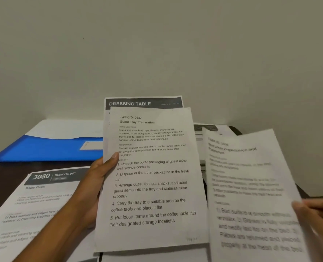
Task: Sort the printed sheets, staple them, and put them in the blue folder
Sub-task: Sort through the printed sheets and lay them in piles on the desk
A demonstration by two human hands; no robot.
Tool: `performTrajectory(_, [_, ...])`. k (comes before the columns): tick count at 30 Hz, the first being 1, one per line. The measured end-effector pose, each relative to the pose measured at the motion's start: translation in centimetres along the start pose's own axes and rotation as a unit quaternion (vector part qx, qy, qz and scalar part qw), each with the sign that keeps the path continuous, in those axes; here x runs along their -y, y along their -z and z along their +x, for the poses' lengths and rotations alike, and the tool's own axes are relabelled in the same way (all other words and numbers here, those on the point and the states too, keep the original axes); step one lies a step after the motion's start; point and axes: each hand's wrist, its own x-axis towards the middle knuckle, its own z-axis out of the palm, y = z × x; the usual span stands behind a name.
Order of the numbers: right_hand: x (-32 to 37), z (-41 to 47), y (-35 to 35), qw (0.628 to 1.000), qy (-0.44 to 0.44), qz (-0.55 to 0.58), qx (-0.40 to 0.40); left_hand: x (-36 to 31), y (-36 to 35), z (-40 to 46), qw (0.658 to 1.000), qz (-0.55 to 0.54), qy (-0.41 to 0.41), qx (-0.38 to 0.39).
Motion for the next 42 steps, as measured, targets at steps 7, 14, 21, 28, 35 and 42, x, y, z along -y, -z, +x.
performTrajectory(7, [-11.8,6.3,5.0,0.991,-0.023,-0.12,0.047,0.3,-0.1,-0.1,1.0,0.016,-0.005,0.0])
performTrajectory(14, [-6.4,3.2,1.4,0.959,-0.038,-0.282,-0.001,0.2,-0.1,-0.3,1.0,0.021,-0.01,0.003])
performTrajectory(21, [2.1,-1.2,-2.1,0.967,0.152,-0.204,0.002,0.0,0.0,-0.1,0.999,0.03,-0.014,0.001])
performTrajectory(28, [11.4,-5.7,-11.8,0.964,0.209,0.038,0.159,-0.1,-0.3,-0.3,1.0,0.025,-0.013,0.003])
performTrajectory(35, [13.7,-4.1,-16.5,0.969,0.172,0.093,0.149,-0.2,-0.3,-0.4,1.0,0.017,-0.019,0.001])
performTrajectory(42, [12.8,-3.6,-17.0,0.967,0.149,0.141,0.154,-0.3,-0.3,-0.4,1.0,0.01,-0.012,-0.001])
